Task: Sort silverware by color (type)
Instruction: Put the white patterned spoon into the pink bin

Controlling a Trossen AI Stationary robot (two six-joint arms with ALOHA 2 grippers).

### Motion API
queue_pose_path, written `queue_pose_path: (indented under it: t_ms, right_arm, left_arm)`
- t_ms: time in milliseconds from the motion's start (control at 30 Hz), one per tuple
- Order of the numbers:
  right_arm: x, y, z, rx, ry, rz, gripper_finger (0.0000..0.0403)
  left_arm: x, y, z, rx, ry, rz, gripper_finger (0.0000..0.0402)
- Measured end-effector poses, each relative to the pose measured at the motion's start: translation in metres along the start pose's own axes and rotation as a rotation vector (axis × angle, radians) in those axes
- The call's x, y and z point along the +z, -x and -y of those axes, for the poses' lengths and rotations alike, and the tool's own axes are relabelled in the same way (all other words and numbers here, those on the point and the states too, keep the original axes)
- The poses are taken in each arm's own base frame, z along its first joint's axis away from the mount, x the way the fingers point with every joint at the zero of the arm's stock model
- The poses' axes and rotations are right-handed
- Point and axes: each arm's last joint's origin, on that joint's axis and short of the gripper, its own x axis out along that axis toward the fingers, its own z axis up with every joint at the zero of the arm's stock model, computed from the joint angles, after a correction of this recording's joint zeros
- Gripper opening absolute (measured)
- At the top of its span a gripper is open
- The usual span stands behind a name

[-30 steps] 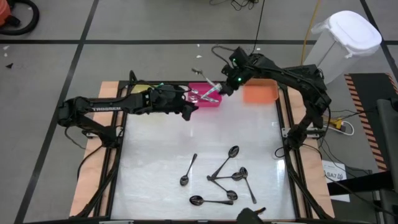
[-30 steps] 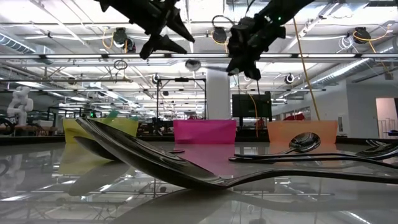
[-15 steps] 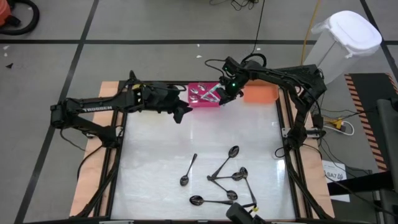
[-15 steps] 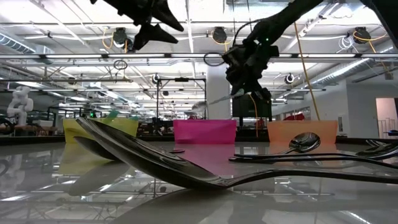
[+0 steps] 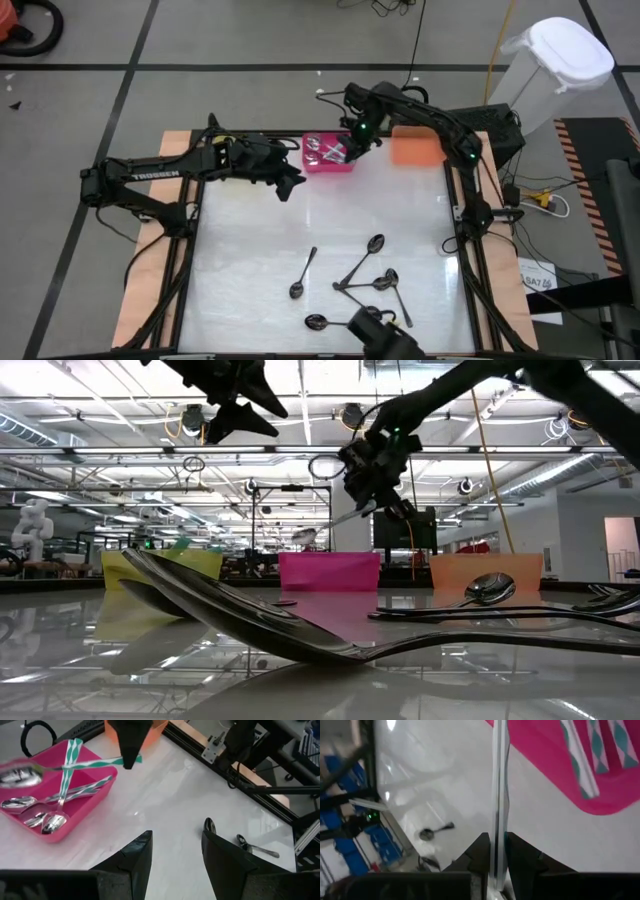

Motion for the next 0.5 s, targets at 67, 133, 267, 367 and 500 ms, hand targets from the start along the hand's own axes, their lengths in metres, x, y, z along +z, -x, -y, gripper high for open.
queue_pose_path:
  t_ms: [67,133,267,367,500]
  right_arm:
    - [0.007,-0.001,0.003,-0.014,-0.012,-0.056,0.0045]
    - [0.012,-0.003,0.007,-0.024,-0.016,-0.104,0.0046]
    - [0.023,-0.009,0.012,-0.029,-0.016,-0.145,0.0046]
    - [0.028,-0.012,0.012,-0.029,-0.012,-0.141,0.0046]
    - [0.029,-0.012,0.014,-0.081,0.002,-0.13,0.0052]
  left_arm:
    - [0.0,0.0,0.0,0.0,0.001,0.0,0.017]
    - [0.0,0.0,0.0,0.0,0.006,0.0,0.017]
    - [0.0,0.0,0.0,0.001,0.003,0.004,0.017]
    - [0.001,0.0,-0.001,0.008,-0.006,0.009,0.017]
    - [0.003,0.0,-0.005,0.022,0.002,0.016,0.017]
